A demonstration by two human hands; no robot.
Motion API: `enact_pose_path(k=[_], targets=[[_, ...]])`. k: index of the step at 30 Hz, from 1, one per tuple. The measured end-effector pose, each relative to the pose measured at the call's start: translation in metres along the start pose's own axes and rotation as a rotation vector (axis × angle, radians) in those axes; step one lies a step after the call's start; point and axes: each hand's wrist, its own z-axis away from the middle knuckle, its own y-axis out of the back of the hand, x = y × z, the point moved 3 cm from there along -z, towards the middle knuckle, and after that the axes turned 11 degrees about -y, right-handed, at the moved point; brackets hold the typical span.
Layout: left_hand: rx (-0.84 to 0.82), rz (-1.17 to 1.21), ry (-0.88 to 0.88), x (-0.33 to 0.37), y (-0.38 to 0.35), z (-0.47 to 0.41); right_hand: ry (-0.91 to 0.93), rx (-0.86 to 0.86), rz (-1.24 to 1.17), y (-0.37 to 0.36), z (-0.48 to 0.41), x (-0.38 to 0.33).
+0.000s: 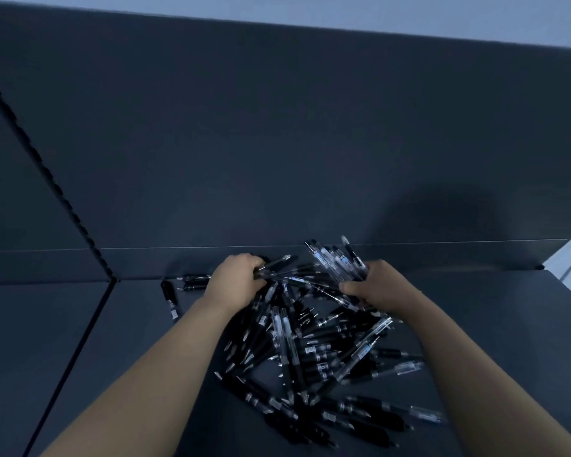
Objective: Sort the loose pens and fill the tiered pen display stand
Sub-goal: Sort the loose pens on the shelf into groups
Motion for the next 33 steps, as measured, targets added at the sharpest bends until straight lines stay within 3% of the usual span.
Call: enact_pose_path(k=[8,13,16,21,27,33], targets=[[0.049,0.109,0.087,0.006,0.023,0.02,-0.013,-0.032,0.002,-0.009,0.008,0.009],[-0.05,0.191,0.172,0.034,0.023,0.053,-0.008,-0.091,0.027,-0.017,0.018,0.011],[-0.087,0.112,0.235,0.048,0.012,0.068,0.024,-0.109,0.056,-0.017,0.024,0.015],[-0.149,0.115,0.444,0.066,-0.019,0.088,0.081,-0.148,0.074,-0.012,0.033,0.023],[-0.068,0.238,0.547,0.068,-0.024,0.089,0.117,-0.171,0.066,0.0,0.041,0.031],[-0.076,0.025,0.586,0.089,-0.023,0.092,0.099,-0.196,0.061,0.014,0.042,0.048]])
